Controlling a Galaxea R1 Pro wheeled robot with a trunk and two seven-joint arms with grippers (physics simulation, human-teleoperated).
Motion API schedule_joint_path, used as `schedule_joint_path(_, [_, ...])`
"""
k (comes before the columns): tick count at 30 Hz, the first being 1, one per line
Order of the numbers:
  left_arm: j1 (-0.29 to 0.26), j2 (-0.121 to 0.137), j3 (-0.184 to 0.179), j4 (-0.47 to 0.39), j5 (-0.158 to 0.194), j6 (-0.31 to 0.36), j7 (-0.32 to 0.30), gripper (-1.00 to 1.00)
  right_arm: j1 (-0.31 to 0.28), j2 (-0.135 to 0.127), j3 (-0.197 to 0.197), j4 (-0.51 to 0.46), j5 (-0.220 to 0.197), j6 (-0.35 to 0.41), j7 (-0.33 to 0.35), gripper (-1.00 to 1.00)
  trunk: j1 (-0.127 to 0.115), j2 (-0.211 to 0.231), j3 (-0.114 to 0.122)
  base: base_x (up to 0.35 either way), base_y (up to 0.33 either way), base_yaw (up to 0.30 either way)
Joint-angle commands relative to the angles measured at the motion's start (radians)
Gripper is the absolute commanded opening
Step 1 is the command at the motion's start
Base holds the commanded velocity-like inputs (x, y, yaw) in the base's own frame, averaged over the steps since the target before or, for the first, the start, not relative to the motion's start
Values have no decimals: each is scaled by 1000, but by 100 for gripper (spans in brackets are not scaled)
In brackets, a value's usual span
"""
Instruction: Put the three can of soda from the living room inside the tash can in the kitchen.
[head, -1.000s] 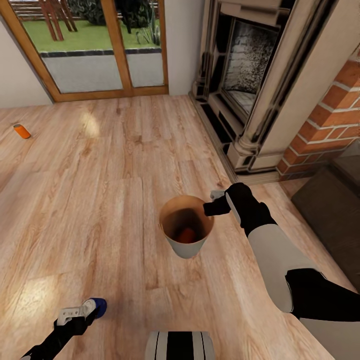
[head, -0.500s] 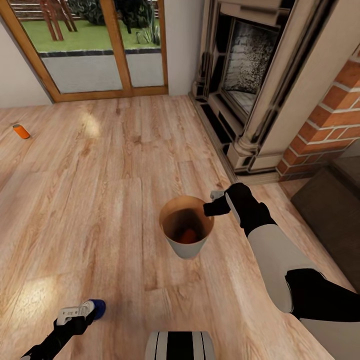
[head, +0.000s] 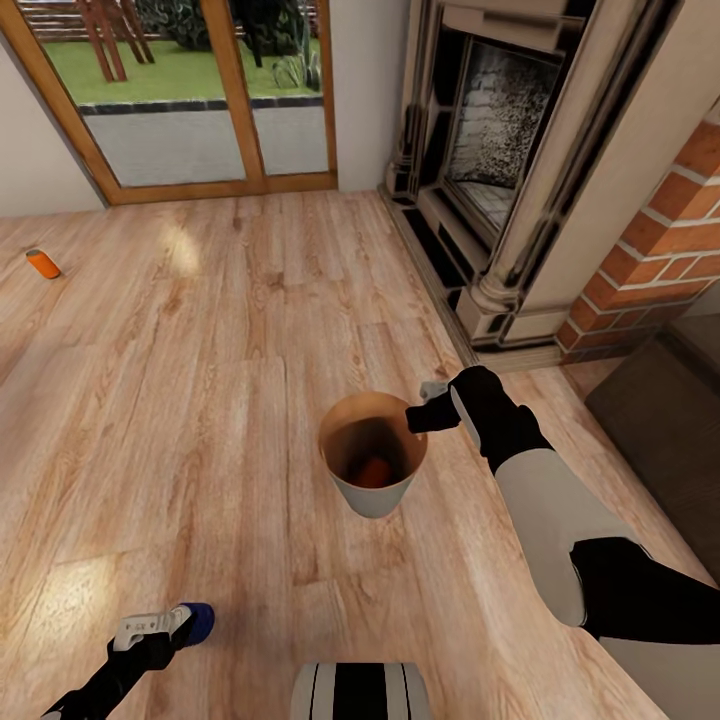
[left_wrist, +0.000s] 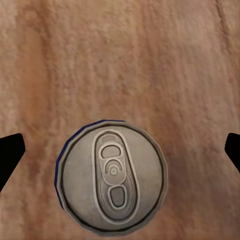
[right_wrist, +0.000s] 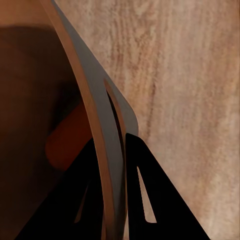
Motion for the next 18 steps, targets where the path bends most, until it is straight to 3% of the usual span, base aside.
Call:
schedule_joint_path(1, [0, 0, 0, 0, 0, 0, 0, 100, 0, 0, -1, 0, -28, 5, 8, -100, 0, 0, 0, 0, 0, 0])
schedule_joint_path(4, [0, 0, 0, 0, 0, 1, -2, 100, 0, 1, -1, -1, -28, 5, 8, -100, 0, 0, 0, 0, 0, 0])
schedule_joint_path(11, [0, 0, 0, 1, -2, 2, -1, 100, 0, 1, -2, -1, -29, 5, 8, -100, 3, -2, -31, 0, 0, 0])
schedule_joint_path(18, [0, 1, 0, 0, 0, 0, -2, 100, 0, 2, 0, -2, -29, 5, 8, -100, 3, -2, -40, 0, 0, 0])
